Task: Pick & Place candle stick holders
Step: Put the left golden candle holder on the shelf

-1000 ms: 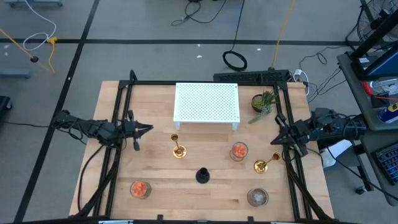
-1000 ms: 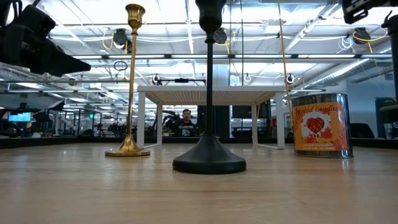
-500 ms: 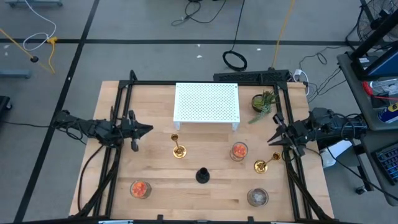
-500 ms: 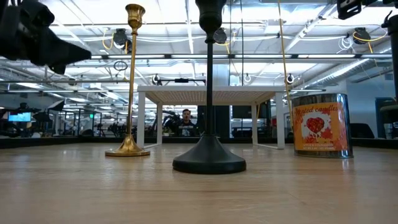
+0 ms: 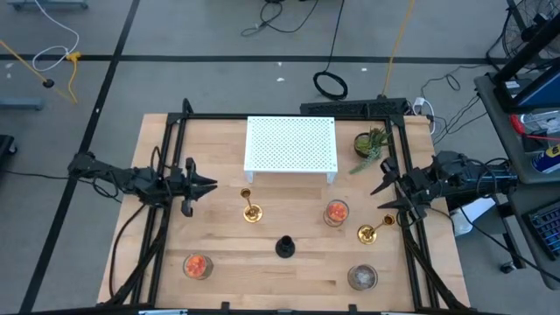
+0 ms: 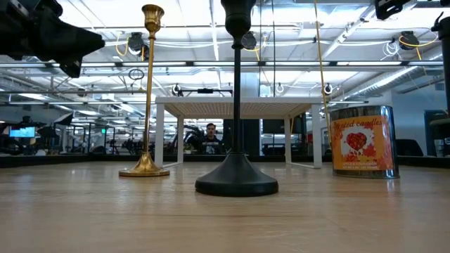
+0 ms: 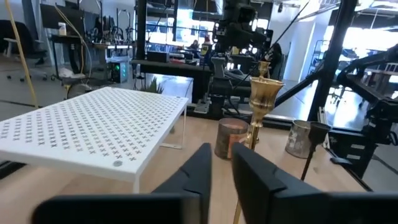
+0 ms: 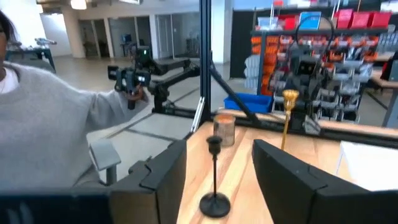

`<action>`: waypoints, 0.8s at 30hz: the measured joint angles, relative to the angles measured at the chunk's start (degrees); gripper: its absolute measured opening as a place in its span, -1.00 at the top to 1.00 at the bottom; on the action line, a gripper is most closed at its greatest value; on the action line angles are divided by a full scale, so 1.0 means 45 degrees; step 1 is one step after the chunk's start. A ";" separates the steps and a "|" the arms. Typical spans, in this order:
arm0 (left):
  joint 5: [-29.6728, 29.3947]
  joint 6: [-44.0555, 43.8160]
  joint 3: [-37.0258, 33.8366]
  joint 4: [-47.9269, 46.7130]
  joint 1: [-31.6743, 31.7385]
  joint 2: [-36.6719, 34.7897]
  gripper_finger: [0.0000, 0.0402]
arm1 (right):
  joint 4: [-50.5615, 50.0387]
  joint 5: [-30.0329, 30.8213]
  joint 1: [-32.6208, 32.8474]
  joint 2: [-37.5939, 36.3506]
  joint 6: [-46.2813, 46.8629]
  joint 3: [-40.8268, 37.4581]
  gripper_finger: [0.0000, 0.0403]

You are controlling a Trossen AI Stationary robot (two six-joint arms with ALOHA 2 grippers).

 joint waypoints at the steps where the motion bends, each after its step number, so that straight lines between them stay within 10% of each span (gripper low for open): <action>1: 0.0004 0.0010 0.0000 0.0331 0.0000 0.0349 0.55 | 0.0317 0.0008 0.0000 0.0069 -0.0003 0.0000 0.07; 9: 0.0703 -0.0367 0.0000 0.3642 -0.0001 0.4247 0.14 | 0.1831 0.0029 0.0000 0.0638 -0.0434 0.0000 0.08; 24: 0.0951 -0.0810 0.0473 0.9609 -0.0005 1.1665 0.23 | 0.2232 0.1629 0.0005 0.1918 -0.0730 0.0000 0.10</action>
